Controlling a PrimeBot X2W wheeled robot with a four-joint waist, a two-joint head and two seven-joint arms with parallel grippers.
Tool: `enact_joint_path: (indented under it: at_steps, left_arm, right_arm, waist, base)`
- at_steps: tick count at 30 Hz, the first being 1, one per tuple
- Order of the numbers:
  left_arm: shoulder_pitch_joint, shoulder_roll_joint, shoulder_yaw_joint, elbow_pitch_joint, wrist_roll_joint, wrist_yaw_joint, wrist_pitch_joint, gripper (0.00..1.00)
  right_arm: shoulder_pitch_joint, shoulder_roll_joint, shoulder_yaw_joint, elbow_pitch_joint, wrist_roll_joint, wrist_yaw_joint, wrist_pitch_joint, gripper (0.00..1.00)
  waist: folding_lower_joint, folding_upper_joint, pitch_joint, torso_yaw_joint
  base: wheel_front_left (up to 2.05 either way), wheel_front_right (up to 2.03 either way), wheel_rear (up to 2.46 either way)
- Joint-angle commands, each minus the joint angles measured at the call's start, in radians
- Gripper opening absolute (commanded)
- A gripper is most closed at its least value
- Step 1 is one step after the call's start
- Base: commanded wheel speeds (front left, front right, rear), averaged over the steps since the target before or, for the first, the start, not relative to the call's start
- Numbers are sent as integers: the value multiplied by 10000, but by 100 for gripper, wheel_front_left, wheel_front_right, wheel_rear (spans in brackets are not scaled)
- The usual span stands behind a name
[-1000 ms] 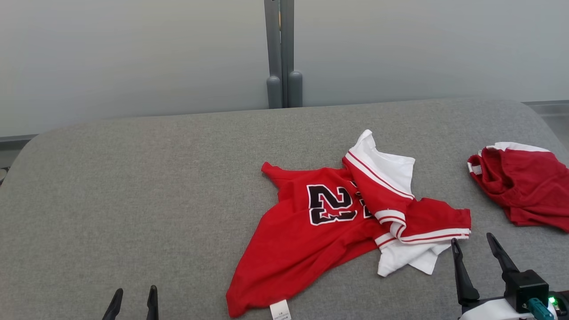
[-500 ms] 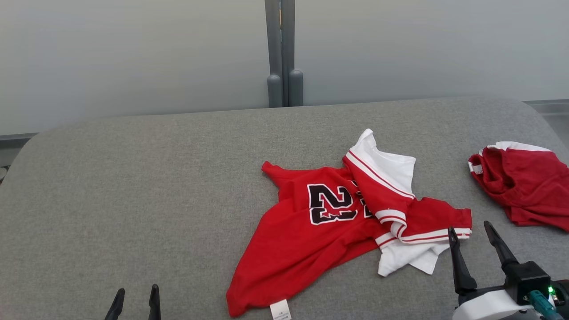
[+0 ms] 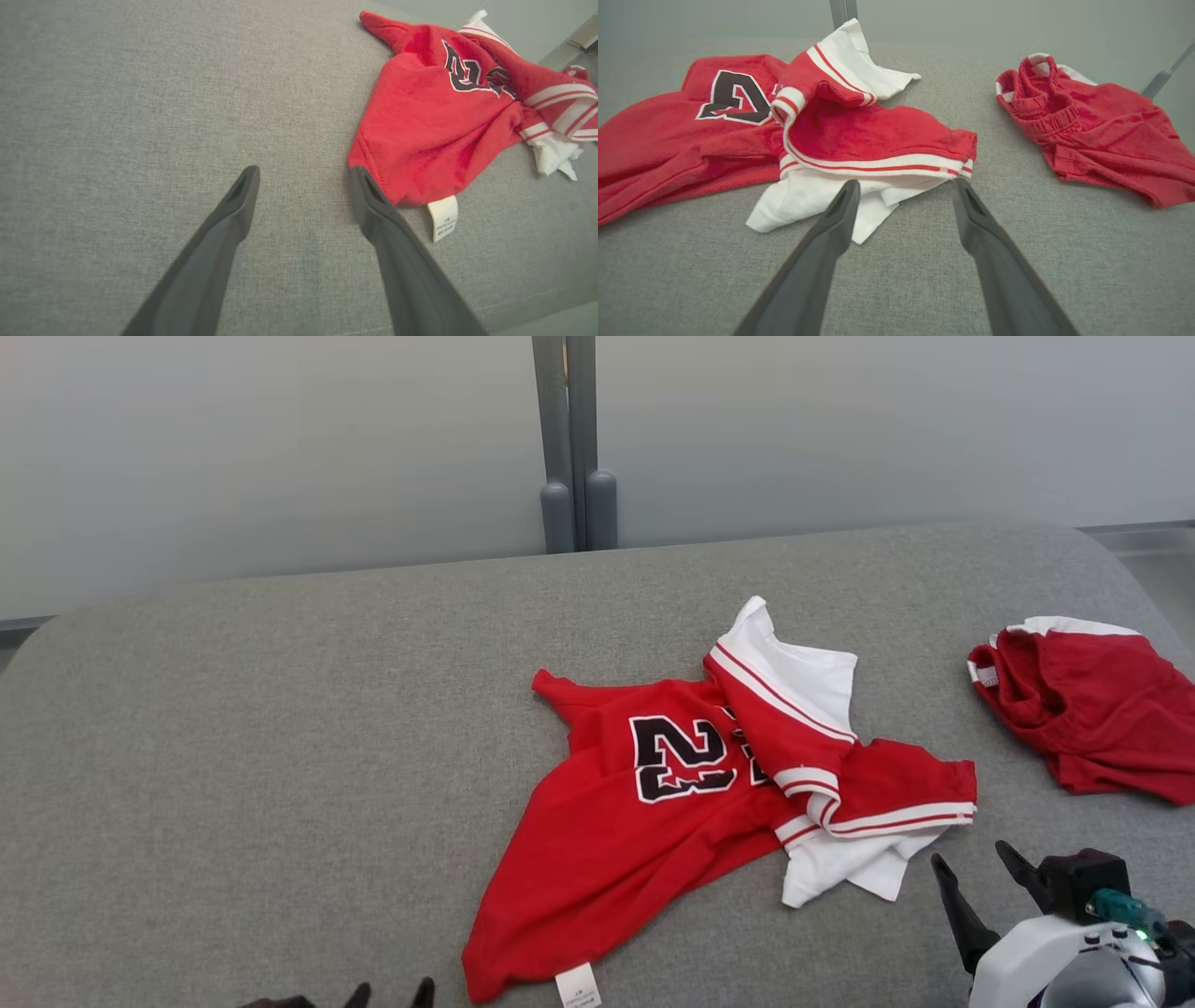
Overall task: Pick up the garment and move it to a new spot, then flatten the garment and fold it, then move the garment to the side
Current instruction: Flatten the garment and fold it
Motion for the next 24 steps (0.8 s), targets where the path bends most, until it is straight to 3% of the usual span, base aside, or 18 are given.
enact_joint_path:
  at_steps: [1, 5, 9, 24]
  left_arm:
    - [133, -3, -191, -316, -108, 31, 673, 100]
    - [60, -69, -372, -1073, -396, 397, 2035, 100]
    - [-237, -28, -512, -1440, -319, 664, 2816, 100]
    - [-1096, -284, -1028, -605, -224, 763, 2869, 100]
  right_arm:
    - [-225, -199, 122, 79, 337, -17, 469, 100]
    - [-644, -338, 398, 314, 797, -17, 1570, 100]
    - [-1132, -346, 727, 570, 1008, -17, 1979, 100]
    - [-2082, -108, 1084, 2331, 792, -17, 1773, 100]
  waist:
    - [0, 0, 144, -68]
    - [0, 0, 474, -30]
    - [0, 0, 895, 49]
    - [0, 0, 1252, 331]
  base:
    - [0, 0, 0]
    - [0, 0, 0]
    - [0, 0, 0]
    - [0, 0, 0]
